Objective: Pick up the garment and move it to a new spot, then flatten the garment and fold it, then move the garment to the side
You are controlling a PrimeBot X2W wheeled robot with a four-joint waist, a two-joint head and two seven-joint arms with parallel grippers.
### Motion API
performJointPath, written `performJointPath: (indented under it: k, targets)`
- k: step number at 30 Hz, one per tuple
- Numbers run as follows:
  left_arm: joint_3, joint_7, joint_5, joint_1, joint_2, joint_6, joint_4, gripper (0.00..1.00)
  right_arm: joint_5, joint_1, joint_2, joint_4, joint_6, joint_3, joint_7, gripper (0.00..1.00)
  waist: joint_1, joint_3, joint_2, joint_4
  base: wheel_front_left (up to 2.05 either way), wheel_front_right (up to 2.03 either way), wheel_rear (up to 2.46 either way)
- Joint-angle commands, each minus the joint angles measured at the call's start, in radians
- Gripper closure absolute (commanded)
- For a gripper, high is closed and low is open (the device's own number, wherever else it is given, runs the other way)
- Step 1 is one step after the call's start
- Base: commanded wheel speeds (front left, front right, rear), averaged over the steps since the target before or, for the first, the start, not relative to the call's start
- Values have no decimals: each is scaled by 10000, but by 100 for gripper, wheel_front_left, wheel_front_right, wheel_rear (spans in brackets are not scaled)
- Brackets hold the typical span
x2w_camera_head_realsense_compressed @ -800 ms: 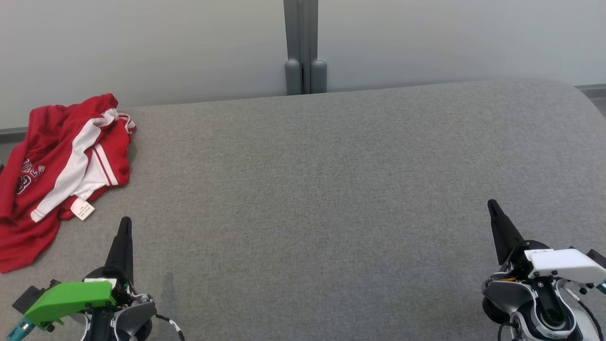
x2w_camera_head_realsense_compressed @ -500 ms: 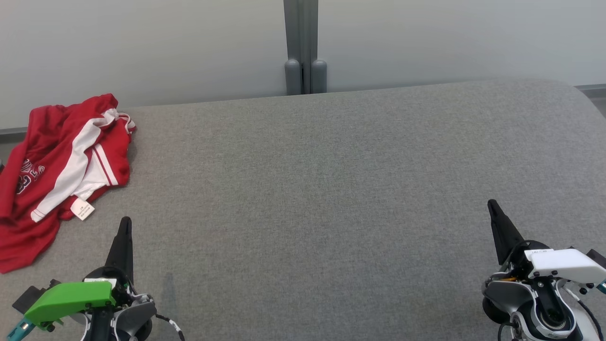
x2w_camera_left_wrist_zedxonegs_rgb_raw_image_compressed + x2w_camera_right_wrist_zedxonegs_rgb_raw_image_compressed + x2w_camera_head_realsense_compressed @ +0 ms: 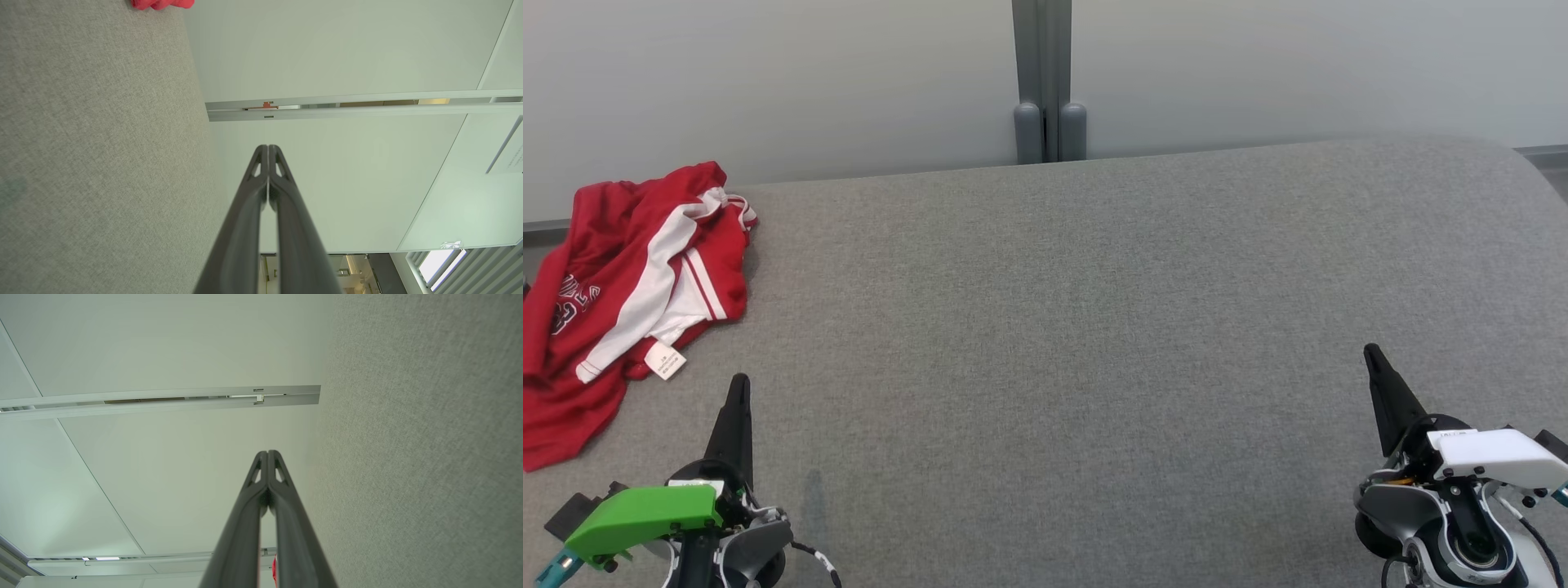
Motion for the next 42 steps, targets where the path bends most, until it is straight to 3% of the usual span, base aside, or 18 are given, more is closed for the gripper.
performJointPath:
  k: [1,28,29,42]
  targets:
    - [19,35,-28,-113,65,-29,-16,100,70,-52,-45,11,5,-2,32,100,0,0,0,0,0,0,0]
    - [19,35,-28,-113,65,-29,-15,100,70,-52,-45,11,5,-2,32,100,0,0,0,0,0,0,0]
    - [-7,-4,1,11,-6,2,24,0,-6,12,6,30,0,4,-3,0,0,0,0,0,0,0,0]
    - [-602,-458,139,311,-66,2,284,0,-138,427,85,220,-2,287,-458,0,0,-9,0,2,0,0,0]
